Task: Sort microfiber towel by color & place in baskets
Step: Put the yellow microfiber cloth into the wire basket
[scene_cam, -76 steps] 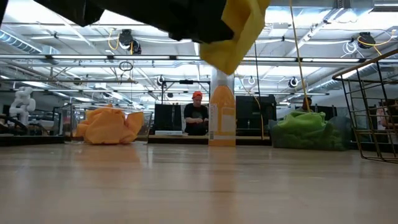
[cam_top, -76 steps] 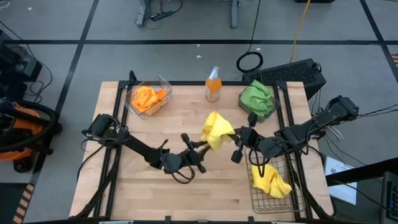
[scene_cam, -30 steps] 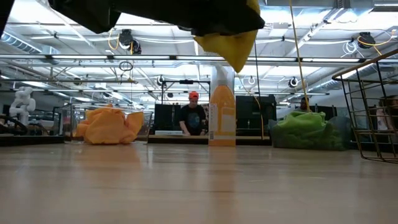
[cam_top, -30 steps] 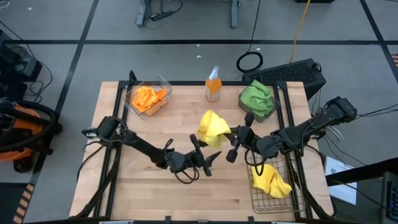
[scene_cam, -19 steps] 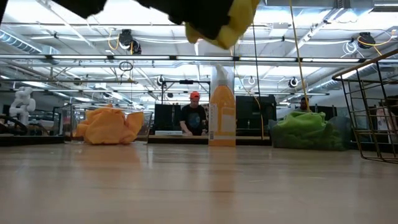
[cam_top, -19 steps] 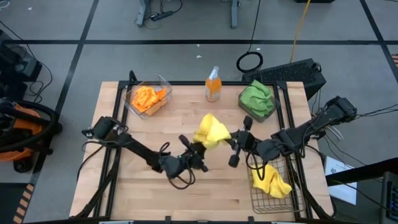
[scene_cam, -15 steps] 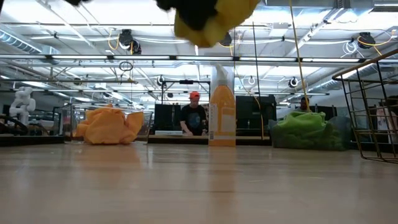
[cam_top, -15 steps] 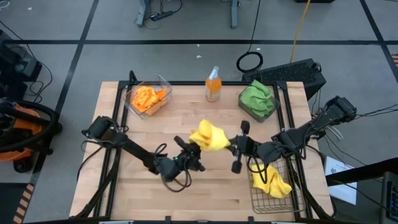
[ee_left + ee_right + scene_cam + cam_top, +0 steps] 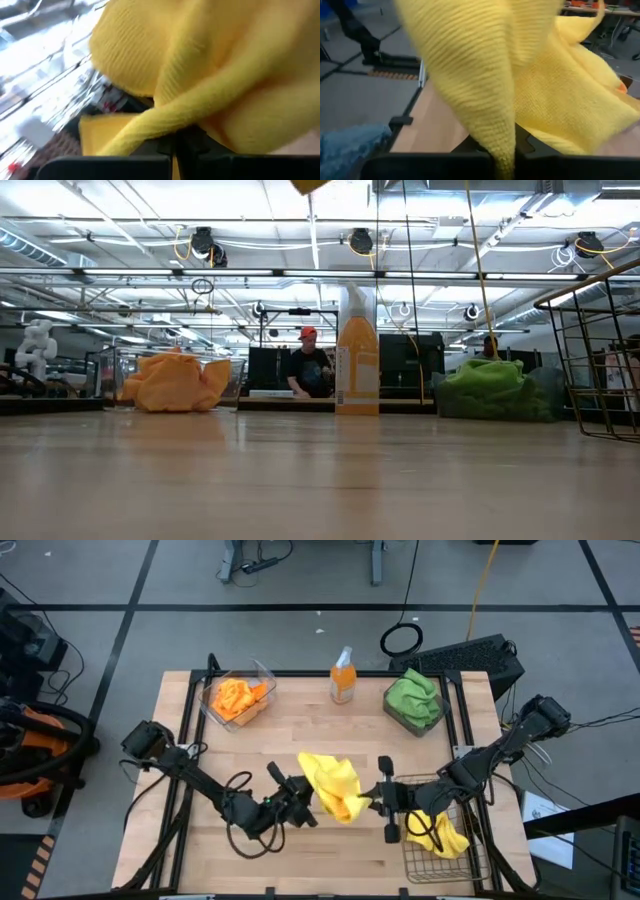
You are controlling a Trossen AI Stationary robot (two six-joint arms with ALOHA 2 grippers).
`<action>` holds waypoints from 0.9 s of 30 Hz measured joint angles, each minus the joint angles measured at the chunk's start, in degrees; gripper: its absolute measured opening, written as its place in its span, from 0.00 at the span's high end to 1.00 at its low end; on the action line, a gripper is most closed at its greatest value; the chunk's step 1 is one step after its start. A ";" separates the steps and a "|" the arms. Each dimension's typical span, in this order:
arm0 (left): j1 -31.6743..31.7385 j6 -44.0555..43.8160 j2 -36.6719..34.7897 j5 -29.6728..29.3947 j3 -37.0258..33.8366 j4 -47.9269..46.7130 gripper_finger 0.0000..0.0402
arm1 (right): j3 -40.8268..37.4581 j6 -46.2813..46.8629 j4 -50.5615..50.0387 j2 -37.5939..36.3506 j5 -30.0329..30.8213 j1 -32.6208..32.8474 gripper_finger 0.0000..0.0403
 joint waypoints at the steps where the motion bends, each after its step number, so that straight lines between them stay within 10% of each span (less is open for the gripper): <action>1: -0.40 0.00 0.05 1.67 -0.01 -0.16 0.99 | 0.00 -0.46 0.42 0.57 0.02 -0.02 0.97; 12: -0.64 -11.28 0.01 12.87 -0.02 -9.03 0.99 | 0.00 -8.58 13.82 6.07 0.67 -0.70 0.87; 27: 0.49 -16.61 0.05 24.31 -0.04 -12.28 0.99 | 0.00 -14.78 16.96 10.13 4.65 -1.31 0.29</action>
